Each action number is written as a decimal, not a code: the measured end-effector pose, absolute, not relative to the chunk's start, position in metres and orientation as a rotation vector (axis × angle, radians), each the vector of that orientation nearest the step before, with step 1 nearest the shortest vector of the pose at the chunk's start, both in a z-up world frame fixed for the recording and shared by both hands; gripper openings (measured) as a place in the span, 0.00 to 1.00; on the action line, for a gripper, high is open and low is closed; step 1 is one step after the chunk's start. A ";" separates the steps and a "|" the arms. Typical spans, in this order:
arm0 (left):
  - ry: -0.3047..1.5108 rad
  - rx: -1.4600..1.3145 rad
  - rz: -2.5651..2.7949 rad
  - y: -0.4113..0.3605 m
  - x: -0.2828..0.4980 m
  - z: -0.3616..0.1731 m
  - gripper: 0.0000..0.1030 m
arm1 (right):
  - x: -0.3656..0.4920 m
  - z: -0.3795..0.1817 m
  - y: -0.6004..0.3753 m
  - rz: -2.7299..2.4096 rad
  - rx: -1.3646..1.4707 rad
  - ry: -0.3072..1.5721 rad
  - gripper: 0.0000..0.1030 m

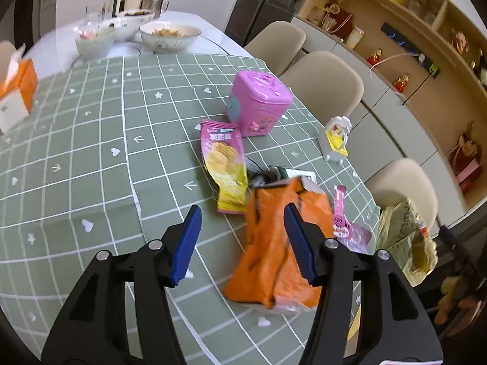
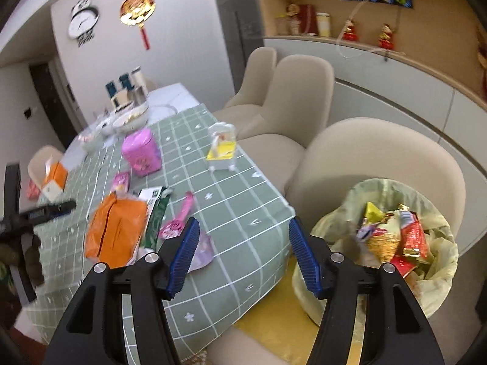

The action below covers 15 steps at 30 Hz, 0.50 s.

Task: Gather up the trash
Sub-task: 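Move both tools back to the table and grasp the pink chip packet with the left tool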

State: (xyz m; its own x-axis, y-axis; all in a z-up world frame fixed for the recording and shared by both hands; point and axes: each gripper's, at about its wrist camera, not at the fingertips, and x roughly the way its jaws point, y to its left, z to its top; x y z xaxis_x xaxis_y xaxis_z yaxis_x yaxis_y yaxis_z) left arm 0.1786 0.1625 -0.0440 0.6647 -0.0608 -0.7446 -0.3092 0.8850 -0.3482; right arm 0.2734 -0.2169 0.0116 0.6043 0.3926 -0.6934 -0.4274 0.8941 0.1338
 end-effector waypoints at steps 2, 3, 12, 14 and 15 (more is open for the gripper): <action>0.846 -0.475 0.126 0.173 0.188 -0.053 0.52 | 0.265 0.009 -0.206 0.466 -0.081 0.787 0.56; 0.852 -0.469 0.125 0.179 0.195 -0.058 0.52 | 0.261 0.008 -0.202 0.459 -0.093 0.787 0.56; 0.936 -0.483 0.182 0.204 0.272 -0.114 0.52 | 0.238 -0.010 -0.198 0.348 -0.102 0.843 0.56; 0.936 -0.461 0.197 0.201 0.282 -0.119 0.48 | 0.234 -0.014 -0.199 0.340 -0.113 0.863 0.56; 0.930 -0.437 0.196 0.197 0.284 -0.120 0.36 | 0.233 -0.016 -0.199 0.337 -0.119 0.869 0.56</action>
